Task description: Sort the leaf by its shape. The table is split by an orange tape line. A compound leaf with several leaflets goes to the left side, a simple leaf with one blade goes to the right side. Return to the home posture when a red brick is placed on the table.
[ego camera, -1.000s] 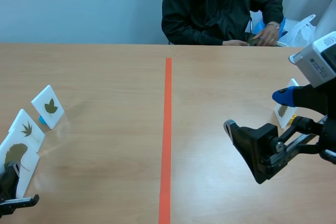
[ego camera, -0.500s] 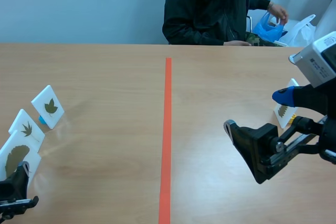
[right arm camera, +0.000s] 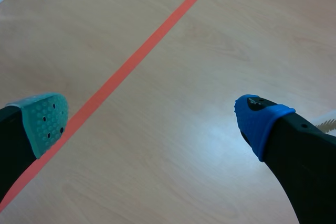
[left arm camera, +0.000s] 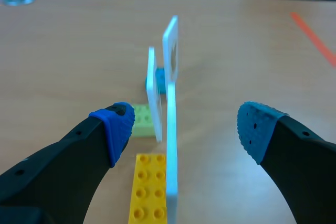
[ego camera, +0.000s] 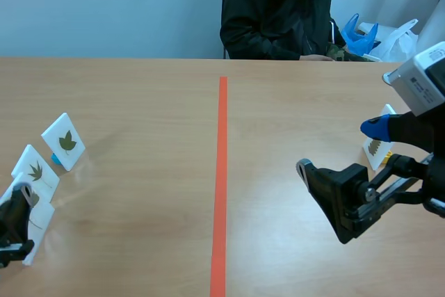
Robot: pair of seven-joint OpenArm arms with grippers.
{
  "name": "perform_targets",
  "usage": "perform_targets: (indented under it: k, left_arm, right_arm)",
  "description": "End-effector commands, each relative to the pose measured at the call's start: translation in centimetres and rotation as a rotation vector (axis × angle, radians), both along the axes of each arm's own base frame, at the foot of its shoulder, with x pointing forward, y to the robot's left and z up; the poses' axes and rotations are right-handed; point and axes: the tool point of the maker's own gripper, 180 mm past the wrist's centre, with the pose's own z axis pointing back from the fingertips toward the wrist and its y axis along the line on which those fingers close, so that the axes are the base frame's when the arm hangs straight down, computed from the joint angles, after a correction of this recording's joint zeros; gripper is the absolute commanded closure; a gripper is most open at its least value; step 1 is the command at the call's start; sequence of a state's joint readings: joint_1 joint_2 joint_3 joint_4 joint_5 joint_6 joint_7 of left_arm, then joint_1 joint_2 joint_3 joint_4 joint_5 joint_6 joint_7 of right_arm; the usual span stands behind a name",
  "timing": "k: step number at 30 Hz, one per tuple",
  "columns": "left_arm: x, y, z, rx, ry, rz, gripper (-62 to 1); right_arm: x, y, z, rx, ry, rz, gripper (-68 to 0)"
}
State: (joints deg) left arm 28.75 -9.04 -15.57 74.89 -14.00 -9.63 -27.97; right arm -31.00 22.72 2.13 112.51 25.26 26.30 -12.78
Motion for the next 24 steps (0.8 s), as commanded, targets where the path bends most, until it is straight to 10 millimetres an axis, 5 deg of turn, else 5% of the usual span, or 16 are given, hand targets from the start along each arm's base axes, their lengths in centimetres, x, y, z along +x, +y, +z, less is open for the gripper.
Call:
perform_targets:
  k: [1, 7, 14, 19, 24]
  left_arm:
    - [0.4, 0.2, 2.3, 0.019, -0.063, -0.011, -43.5]
    - [0.6, -2.9, 7.3, 0.009, -0.168, -0.137, -43.6]
    - [-1.2, -10.8, 12.9, -0.113, -0.26, -0.534, -43.5]
    - [-2.0, -14.3, 14.9, -0.102, -0.253, -0.685, -43.5]
    - [-2.5, -17.0, 14.6, -0.052, -0.176, -0.793, -43.5]
  right_arm:
    - [0.5, -0.3, 0.7, -0.003, -0.027, 0.001, -67.9]
    - [0.5, -0.3, 0.7, -0.004, -0.027, 0.001, -67.9]
    - [0.5, -0.3, 0.7, -0.004, -0.027, 0.001, -67.9]
    - [0.5, -0.3, 0.7, -0.004, -0.027, 0.001, -67.9]
    - [0.4, -0.3, 0.6, -0.008, -0.021, 0.001, -67.9]
